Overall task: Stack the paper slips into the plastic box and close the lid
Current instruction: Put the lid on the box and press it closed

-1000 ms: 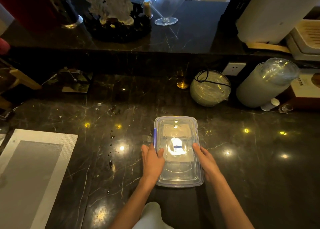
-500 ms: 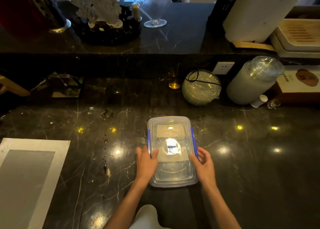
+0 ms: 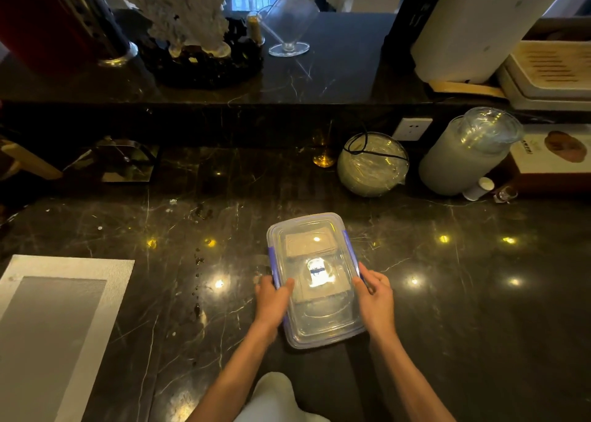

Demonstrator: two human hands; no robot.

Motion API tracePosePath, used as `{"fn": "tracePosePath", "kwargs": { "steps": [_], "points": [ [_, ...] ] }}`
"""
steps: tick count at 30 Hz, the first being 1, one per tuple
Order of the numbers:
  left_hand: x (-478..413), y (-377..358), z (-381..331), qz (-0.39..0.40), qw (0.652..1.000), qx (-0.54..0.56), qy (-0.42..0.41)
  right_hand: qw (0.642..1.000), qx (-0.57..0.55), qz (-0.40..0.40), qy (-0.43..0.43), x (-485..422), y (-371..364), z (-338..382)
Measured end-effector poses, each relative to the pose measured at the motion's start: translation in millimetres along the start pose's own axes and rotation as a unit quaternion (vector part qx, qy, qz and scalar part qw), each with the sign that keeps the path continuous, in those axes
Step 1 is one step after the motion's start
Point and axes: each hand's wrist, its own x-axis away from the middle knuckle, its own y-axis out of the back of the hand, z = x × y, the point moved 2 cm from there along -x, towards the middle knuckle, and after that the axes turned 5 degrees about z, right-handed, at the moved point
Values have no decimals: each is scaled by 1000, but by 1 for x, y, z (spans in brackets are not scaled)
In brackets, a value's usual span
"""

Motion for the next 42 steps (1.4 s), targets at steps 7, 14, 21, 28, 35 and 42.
{"fn": "tracePosePath", "kwargs": {
  "steps": [7, 14, 21, 28, 35, 42],
  "points": [
    [67, -33, 32, 169, 971, 47, 159, 926, 350, 75, 116, -60, -12, 45],
    [51, 19, 31, -55, 998, 30, -5, 991, 101, -85, 6, -17, 25, 11],
    [19, 27, 8, -37, 992, -48, -114, 991, -101, 17, -86, 23, 21, -18],
    [23, 26, 3, -105, 983, -79, -127, 996, -6, 75, -49, -14, 0, 14],
    [49, 17, 25, -81, 787, -513, -333, 923, 357, 6, 145, 29, 5, -15],
    [20, 26, 18, -68, 738, -596, -310, 875, 430, 114, 191, 15, -25, -18]
  ]
}}
